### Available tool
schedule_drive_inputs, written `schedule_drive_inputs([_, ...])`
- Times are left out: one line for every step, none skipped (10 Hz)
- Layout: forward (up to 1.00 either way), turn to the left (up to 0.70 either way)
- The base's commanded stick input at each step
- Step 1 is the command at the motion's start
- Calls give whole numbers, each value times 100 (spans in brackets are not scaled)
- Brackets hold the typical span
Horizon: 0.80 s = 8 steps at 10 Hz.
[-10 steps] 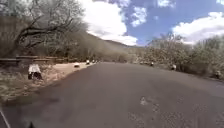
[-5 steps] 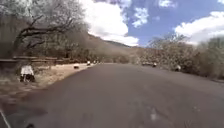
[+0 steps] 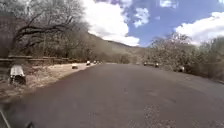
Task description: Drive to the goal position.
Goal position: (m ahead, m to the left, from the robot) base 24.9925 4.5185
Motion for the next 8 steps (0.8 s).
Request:
schedule_drive_inputs([70, 0])
schedule_drive_inputs([70, 0])
schedule_drive_inputs([70, 0])
schedule_drive_inputs([70, 0])
schedule_drive_inputs([70, 0])
schedule_drive_inputs([70, 0])
schedule_drive_inputs([70, 0])
schedule_drive_inputs([70, 0])
